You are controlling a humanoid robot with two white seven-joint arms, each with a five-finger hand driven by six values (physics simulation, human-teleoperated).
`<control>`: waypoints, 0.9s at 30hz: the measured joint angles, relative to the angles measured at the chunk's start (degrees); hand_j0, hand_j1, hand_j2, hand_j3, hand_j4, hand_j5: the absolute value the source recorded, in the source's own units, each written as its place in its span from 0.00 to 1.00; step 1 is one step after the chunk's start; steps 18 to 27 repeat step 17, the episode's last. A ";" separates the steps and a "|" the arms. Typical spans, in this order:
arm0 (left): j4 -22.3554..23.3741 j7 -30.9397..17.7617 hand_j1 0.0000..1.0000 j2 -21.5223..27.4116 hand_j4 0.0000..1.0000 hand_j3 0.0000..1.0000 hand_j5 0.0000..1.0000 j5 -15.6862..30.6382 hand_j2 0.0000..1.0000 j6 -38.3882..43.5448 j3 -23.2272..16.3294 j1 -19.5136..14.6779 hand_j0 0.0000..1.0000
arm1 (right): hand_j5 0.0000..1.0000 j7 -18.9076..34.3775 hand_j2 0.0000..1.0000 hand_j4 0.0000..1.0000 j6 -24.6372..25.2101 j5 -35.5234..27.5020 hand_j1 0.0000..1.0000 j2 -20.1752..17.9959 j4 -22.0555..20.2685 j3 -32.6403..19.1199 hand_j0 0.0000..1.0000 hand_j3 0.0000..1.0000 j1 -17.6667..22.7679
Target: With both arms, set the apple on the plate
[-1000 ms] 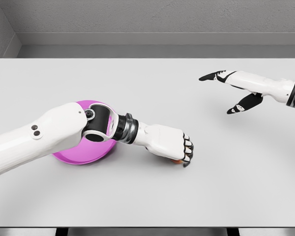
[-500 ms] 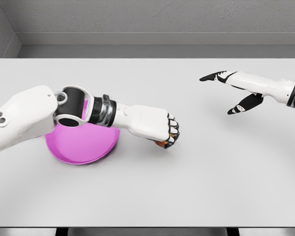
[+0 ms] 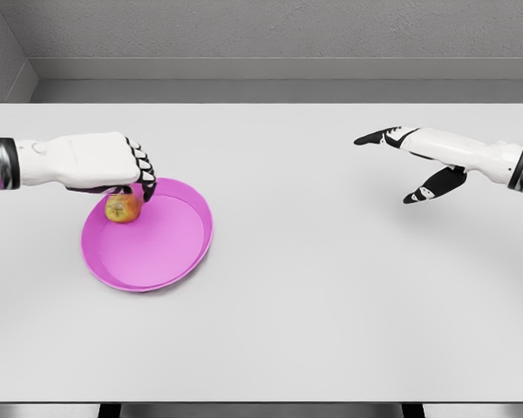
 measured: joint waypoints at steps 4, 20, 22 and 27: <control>0.20 0.22 1.00 -0.09 1.00 1.00 1.00 1.03 1.00 0.01 0.09 -0.18 1.00 | 1.00 0.00 1.00 1.00 0.00 0.01 1.00 0.00 0.05 0.07 1.00 1.00 0.26; 32.52 0.47 1.00 -10.21 1.00 1.00 1.00 16.00 1.00 0.01 3.99 -0.26 1.00 | 1.00 0.00 1.00 1.00 0.00 0.00 1.00 0.04 0.10 0.09 1.00 1.00 0.26; 32.52 0.47 1.00 -10.21 1.00 1.00 1.00 16.00 1.00 0.01 3.99 -0.26 1.00 | 1.00 0.00 1.00 1.00 0.00 0.00 1.00 0.04 0.10 0.09 1.00 1.00 0.26; 32.52 0.47 1.00 -10.21 1.00 1.00 1.00 16.00 1.00 0.01 3.99 -0.26 1.00 | 1.00 0.00 1.00 1.00 0.00 0.00 1.00 0.04 0.10 0.09 1.00 1.00 0.26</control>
